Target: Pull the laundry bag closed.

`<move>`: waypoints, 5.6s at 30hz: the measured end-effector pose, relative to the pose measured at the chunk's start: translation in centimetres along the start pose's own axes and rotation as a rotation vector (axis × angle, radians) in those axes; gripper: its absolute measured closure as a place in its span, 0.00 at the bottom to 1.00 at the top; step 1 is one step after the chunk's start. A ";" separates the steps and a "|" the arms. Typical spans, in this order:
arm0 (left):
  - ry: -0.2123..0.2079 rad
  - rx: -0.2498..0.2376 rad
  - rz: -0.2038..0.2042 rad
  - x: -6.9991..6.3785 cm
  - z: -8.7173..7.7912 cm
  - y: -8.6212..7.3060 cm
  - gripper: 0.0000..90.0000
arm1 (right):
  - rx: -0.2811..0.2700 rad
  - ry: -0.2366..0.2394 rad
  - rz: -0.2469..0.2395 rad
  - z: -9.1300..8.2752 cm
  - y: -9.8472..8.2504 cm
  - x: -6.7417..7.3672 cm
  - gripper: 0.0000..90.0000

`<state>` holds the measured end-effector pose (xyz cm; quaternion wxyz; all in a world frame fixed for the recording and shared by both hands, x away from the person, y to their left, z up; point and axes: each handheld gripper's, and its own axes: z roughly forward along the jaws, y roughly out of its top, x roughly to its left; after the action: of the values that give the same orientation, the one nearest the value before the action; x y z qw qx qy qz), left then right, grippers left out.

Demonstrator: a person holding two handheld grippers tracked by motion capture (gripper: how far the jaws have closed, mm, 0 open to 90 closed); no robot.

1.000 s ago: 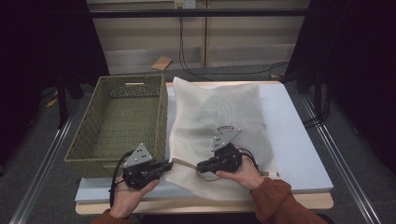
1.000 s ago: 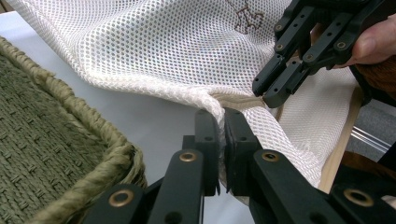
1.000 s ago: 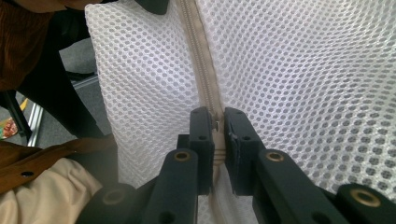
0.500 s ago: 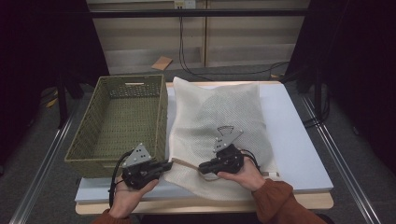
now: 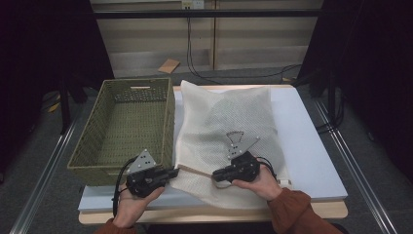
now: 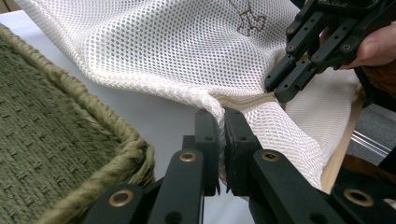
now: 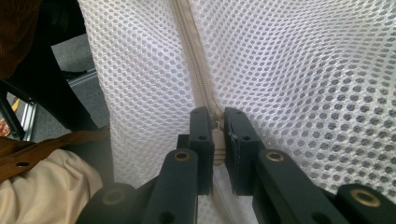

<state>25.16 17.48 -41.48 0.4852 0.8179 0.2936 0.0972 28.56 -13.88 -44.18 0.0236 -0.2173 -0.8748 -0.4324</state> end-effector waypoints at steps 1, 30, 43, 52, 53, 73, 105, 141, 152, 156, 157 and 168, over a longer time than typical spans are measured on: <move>0.004 0.002 0.001 -0.1 0.0 0.0 0.95 | 0.000 -0.002 -0.003 0.0 0.0 0.0 0.92; 0.005 0.000 -0.002 0.1 -0.2 0.0 0.95 | 0.011 -0.036 0.029 -1.1 -1.5 -0.6 0.92; 0.010 -0.001 0.002 0.3 -0.4 0.0 0.95 | 0.013 -0.058 0.039 -2.1 -2.3 -1.0 0.92; 0.008 0.002 0.004 0.3 -0.4 0.1 0.95 | 0.010 -0.065 0.056 -2.7 -2.7 -1.2 0.92; 0.007 0.000 0.004 0.3 -0.4 0.0 0.95 | 0.010 -0.068 0.060 -2.7 -2.7 -1.2 0.92; 0.009 0.010 0.001 0.3 -0.2 -0.1 0.95 | 0.022 -0.080 0.069 -3.2 -3.6 -1.2 0.92; 0.002 0.014 0.005 0.4 -0.3 -0.1 0.95 | 0.004 -0.128 0.089 -5.5 -4.9 -1.5 0.92; -0.006 0.012 0.008 0.4 -0.3 -0.1 0.95 | -0.004 -0.158 0.106 -7.0 -6.4 -1.5 0.92; -0.005 0.010 0.007 0.4 -0.3 0.0 0.95 | -0.007 -0.167 0.104 -7.4 -6.8 -1.5 0.92; -0.009 0.003 -0.003 0.5 -0.3 -0.1 0.95 | -0.009 -0.167 0.106 -7.5 -6.7 -1.5 0.92; -0.011 0.003 -0.006 0.4 -0.2 -0.1 0.95 | -0.015 -0.167 0.105 -7.6 -6.7 -1.5 0.92; -0.008 0.006 -0.001 0.5 -0.3 -0.1 0.95 | -0.003 -0.176 0.104 -7.6 -6.9 -1.5 0.92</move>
<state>25.38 18.01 -41.43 0.4841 0.8195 0.2922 0.0929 26.07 -23.93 -44.88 -0.0310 -0.2995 -0.8604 -0.4111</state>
